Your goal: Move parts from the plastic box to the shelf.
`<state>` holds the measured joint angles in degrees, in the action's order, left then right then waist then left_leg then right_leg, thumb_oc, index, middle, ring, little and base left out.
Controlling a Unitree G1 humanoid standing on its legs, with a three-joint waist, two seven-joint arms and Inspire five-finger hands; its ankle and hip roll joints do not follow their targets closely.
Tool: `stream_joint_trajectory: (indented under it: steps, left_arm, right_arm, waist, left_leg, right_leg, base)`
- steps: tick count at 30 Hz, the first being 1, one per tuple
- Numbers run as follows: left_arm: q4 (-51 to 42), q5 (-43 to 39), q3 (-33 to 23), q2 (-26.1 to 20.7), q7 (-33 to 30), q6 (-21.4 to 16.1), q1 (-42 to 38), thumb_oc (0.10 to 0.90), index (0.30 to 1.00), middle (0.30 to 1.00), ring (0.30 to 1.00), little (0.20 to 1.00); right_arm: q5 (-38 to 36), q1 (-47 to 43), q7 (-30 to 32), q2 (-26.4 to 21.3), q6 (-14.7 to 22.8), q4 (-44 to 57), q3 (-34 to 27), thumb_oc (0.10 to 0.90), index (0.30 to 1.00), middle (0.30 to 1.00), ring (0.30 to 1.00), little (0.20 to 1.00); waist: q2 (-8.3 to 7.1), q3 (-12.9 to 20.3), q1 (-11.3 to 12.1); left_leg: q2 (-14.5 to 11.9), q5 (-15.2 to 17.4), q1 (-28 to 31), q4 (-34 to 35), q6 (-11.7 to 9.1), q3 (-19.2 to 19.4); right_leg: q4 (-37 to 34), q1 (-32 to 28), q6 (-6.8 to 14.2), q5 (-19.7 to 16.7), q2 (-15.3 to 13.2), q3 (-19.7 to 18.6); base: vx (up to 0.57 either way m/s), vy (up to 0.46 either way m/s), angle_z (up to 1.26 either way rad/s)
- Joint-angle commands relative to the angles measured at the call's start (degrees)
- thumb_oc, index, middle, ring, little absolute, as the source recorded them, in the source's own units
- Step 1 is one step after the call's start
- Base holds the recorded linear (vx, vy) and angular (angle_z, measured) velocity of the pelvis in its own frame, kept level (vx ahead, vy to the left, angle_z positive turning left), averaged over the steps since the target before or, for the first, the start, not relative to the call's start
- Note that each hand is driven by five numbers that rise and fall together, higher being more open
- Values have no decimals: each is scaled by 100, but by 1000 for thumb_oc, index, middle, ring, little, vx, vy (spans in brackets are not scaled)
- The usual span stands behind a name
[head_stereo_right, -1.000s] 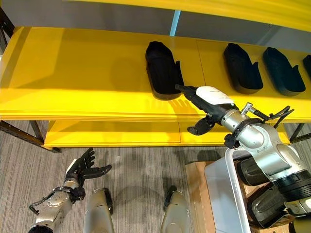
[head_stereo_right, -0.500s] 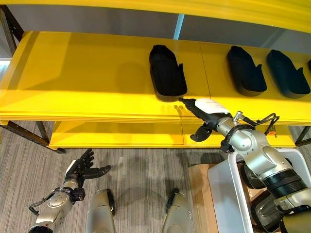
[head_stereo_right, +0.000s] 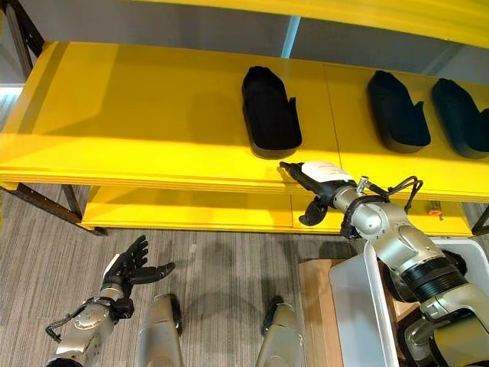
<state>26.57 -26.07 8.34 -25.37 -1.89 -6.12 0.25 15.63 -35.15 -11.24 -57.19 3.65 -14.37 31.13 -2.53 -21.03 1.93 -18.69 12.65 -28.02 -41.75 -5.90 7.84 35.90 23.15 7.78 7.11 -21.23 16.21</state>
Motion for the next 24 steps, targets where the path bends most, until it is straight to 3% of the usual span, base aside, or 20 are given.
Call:
stream_joint_trajectory:
  steps: [1, 24]
  left_arm:
    - [-487, 143, 21, -130, -10, -366, -216, 900, 1000, 1000, 1000, 1000]
    - [-590, 66, -91, -179, -42, -401, -124, 900, 1000, 1000, 1000, 1000]
  right_arm:
    - [63, -1105, 325, -10, 117, -181, -204, 900, 1000, 1000, 1000, 1000]
    - [308, -1811, 356, 52, -7, -1110, 314, 900, 1000, 1000, 1000, 1000]
  waist:
    - [-8, 68, 159]
    - [54, -66, 299]
  left_leg:
    - [-147, -147, 228, 173, -155, -115]
    - [-89, -191, 8, 135, -116, -200]
  right_leg:
    - [347, -202, -37, 168, -11, -76]
    - [499, -4, -44, 164, -52, -44]
  base:
    - [2, -11, 3]
    - [0, -2, 1]
